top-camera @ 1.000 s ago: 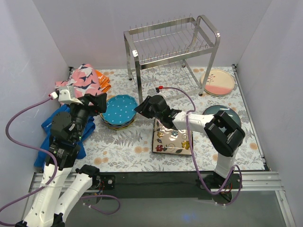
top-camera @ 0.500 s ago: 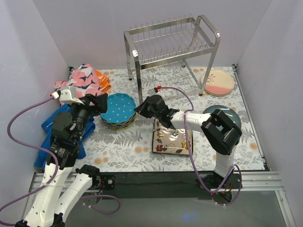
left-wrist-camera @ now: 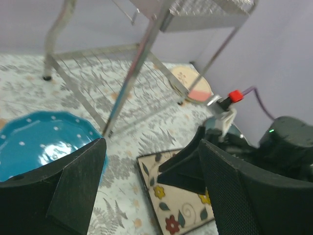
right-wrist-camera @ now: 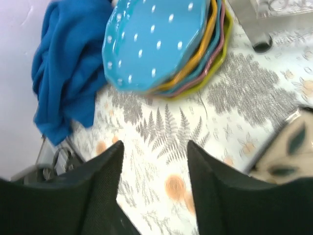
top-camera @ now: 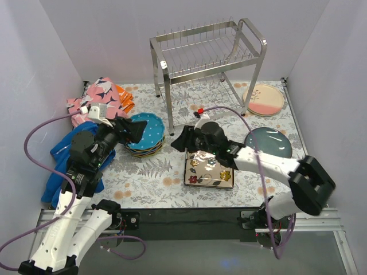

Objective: Unload the plates from the dish rack
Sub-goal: Reset both arms

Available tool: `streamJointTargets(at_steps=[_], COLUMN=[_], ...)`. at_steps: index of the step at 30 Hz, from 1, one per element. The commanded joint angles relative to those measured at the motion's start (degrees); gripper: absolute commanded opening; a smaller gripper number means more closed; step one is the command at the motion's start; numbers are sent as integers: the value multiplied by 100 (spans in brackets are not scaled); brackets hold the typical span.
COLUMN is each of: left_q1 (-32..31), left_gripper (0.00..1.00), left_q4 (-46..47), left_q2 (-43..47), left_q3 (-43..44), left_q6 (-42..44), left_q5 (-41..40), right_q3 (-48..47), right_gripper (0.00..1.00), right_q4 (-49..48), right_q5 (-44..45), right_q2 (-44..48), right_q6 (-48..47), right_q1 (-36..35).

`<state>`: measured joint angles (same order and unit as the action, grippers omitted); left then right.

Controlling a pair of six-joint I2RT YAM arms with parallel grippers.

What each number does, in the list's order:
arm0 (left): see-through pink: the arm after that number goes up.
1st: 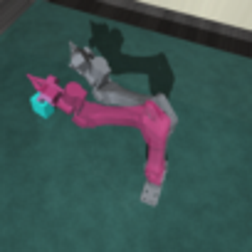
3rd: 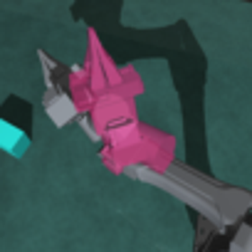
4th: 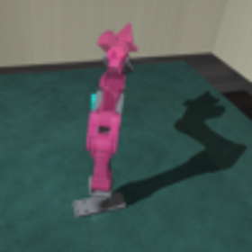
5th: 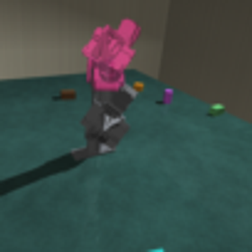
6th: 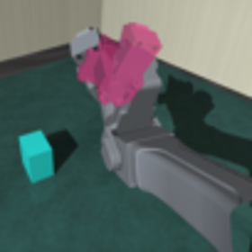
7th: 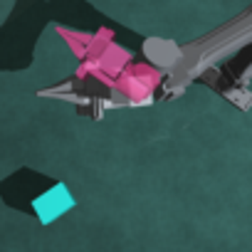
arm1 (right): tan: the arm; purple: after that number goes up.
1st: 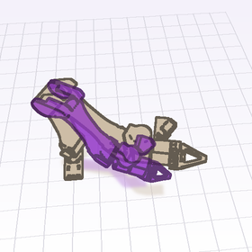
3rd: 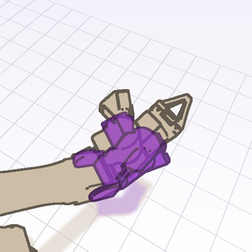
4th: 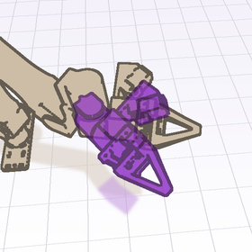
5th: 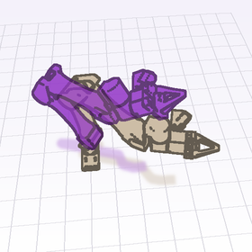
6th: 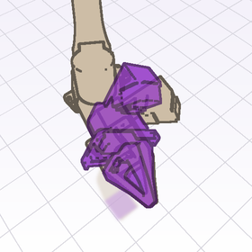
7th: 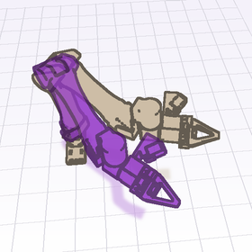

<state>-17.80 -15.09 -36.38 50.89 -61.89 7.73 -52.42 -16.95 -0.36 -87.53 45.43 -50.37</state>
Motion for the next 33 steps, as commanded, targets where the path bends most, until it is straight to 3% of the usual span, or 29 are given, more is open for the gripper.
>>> streamJointTargets(at_steps=[1,2,3,5,10,17,33], left_q1=[14,14,5,5,5,-4,5], left_gripper=[75,75,75,75,75,75,75], left_q4=[67,190,461,743,1298,1430,1474], left_q2=[7,60,131,236,184,325,237], left_q3=[-413,-553,-676,-1028,-1538,-1715,-1679], left_q6=[-279,-367,-568,-719,-816,-939,-992], left_q5=[1343,1433,1520,1863,2689,2682,2778], right_q3=[837,1091,1137,1077,725,839,611], right_gripper=[70,80,98,98,98,98,98], right_q4=[841,1251,1543,2243,3047,3347,3409], right_q5=[44,584,825,1325,1520,2039,2110], right_q2=[1779,2453,2755,3475,4374,5341,5422], right_q6=[-1325,-1518,-1598,-1695,-2082,-2056,-2100], right_q1=[-26,-26,-26,-17,-25,-26,-17])
